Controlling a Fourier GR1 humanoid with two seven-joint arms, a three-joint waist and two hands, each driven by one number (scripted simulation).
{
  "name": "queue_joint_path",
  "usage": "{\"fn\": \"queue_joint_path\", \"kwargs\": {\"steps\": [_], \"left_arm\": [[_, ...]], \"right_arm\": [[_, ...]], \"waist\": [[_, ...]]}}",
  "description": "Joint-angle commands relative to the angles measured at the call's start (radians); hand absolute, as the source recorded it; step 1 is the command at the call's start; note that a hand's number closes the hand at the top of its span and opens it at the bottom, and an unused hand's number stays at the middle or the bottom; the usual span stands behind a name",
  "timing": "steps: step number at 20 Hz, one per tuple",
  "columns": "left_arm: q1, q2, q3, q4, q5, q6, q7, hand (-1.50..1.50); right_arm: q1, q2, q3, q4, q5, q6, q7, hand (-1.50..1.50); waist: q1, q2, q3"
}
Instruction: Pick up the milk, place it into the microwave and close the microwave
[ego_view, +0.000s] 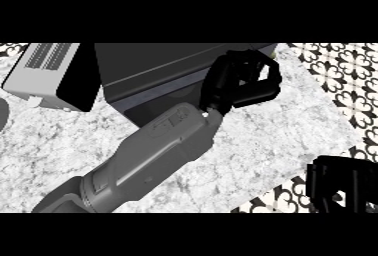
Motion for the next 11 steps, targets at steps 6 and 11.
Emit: {"fn": "queue_joint_path", "kwargs": {"steps": [6,11], "left_arm": [[0.148,0.038,0.051,0.180,0.084,-0.098,-0.054,1.50],[0.140,0.027,0.045,0.207,0.118,-0.155,-0.066,1.50]], "right_arm": [[0.090,0.022,0.022,-0.098,0.026,-0.041,-0.006,1.50],[0.144,0.040,0.054,-0.165,0.056,-0.064,-0.004,1.50]], "waist": [[0.055,0.014,-0.010],[0.061,0.003,-0.009]]}}
